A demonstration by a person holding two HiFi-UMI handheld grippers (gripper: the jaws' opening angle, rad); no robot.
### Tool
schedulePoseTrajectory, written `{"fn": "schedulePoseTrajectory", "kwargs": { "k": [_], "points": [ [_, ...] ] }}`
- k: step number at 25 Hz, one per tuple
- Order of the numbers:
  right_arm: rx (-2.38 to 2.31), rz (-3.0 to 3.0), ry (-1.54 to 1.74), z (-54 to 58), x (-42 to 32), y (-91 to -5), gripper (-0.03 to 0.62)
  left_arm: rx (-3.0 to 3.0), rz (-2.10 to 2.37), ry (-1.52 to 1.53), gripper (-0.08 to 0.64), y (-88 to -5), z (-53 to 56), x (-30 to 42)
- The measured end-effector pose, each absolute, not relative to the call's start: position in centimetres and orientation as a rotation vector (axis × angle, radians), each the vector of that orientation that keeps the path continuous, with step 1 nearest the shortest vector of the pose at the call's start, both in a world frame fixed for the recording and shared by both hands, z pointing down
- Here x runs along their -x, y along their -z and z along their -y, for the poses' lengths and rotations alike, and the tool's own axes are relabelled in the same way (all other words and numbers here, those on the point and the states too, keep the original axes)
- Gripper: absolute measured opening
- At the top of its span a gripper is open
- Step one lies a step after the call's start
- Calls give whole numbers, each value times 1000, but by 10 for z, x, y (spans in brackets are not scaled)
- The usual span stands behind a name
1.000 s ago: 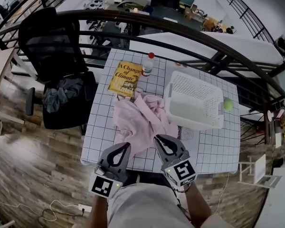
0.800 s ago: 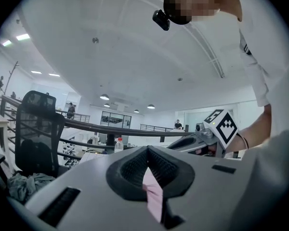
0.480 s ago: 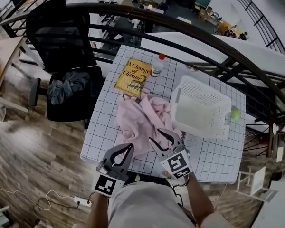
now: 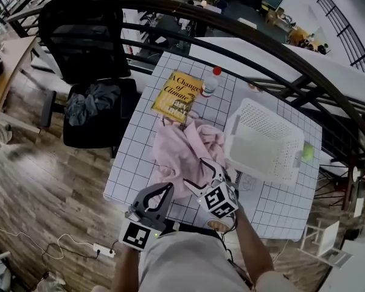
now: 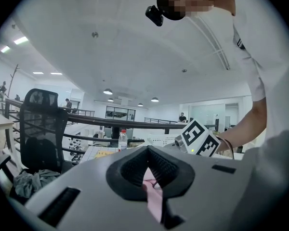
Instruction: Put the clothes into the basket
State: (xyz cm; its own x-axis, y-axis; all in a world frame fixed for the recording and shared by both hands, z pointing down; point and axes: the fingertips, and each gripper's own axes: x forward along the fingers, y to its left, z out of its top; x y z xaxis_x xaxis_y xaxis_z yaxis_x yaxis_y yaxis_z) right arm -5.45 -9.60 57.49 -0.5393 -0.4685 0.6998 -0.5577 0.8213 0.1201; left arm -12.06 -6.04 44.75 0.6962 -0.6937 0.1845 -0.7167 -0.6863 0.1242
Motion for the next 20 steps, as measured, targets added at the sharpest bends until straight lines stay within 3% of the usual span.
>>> {"fn": "schedulePoseTrajectory", "kwargs": {
  "k": [20],
  "points": [
    [-687, 2095, -347, 112, 66, -668, 551, -2704, 1129, -253, 0, -466, 78, 121]
  ]
}}
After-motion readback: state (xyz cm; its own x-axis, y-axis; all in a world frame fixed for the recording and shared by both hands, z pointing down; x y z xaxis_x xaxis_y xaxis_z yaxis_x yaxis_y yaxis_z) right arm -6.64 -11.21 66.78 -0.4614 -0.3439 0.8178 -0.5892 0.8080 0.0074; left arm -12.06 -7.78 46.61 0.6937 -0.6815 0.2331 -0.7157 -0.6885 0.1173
